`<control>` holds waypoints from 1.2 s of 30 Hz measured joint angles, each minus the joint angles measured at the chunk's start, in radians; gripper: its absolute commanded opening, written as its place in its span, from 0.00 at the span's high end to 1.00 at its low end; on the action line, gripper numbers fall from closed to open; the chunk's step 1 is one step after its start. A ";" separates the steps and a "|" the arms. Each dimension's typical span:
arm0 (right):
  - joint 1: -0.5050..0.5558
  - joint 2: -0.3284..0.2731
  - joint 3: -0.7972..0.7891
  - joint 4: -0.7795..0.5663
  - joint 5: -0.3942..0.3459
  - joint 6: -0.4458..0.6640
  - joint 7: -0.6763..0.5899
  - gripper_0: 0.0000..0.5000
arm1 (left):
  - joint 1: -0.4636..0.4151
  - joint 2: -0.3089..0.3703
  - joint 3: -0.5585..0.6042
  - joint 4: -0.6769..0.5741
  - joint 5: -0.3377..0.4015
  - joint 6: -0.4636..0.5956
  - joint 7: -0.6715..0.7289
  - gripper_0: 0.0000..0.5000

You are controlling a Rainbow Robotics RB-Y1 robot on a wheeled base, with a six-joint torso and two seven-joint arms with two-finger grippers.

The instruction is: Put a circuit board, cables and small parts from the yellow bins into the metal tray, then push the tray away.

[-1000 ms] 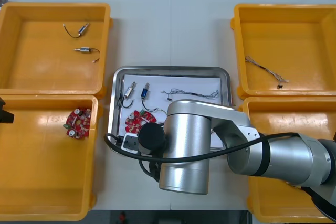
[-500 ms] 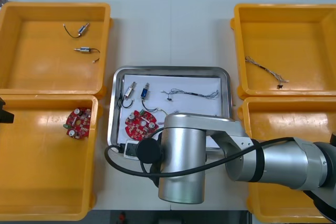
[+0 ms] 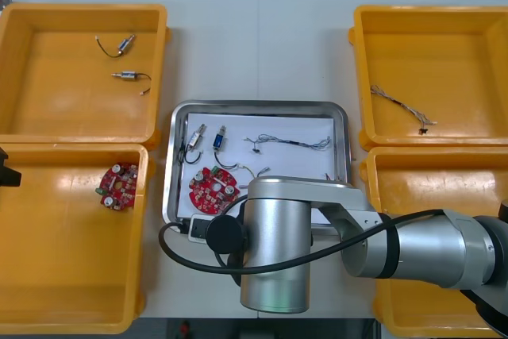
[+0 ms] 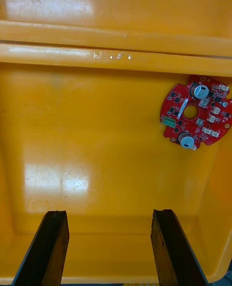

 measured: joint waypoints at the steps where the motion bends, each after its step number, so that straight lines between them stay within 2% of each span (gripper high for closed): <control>1: 0.000 -0.001 0.000 0.000 0.002 0.000 0.000 0.00 | 0.000 0.000 0.000 0.000 0.000 0.000 0.000 0.00; 28: 0.000 -0.022 0.000 0.033 0.015 -0.036 0.000 0.00 | 0.000 0.000 0.000 0.000 0.000 0.000 0.000 0.00; 29: 0.000 -0.022 0.000 0.033 0.015 -0.036 0.000 0.04 | 0.000 0.000 0.000 0.000 0.000 0.000 0.000 0.00; 32: 0.000 -0.022 0.000 0.033 0.015 -0.036 0.000 0.44 | 0.000 0.000 0.000 0.000 0.000 0.000 0.000 0.00; 33: 0.000 -0.022 0.000 0.033 0.015 -0.036 0.000 0.55 | 0.000 0.000 0.000 0.000 0.000 0.000 0.000 0.00; 35: 0.000 -0.022 0.000 0.033 0.015 -0.036 0.000 1.00 | 0.000 0.000 0.000 0.000 0.000 0.000 0.000 0.00; 36: 0.000 -0.022 0.000 0.033 0.015 -0.035 0.000 1.00 | 0.000 0.000 0.000 0.000 0.000 0.000 0.000 0.00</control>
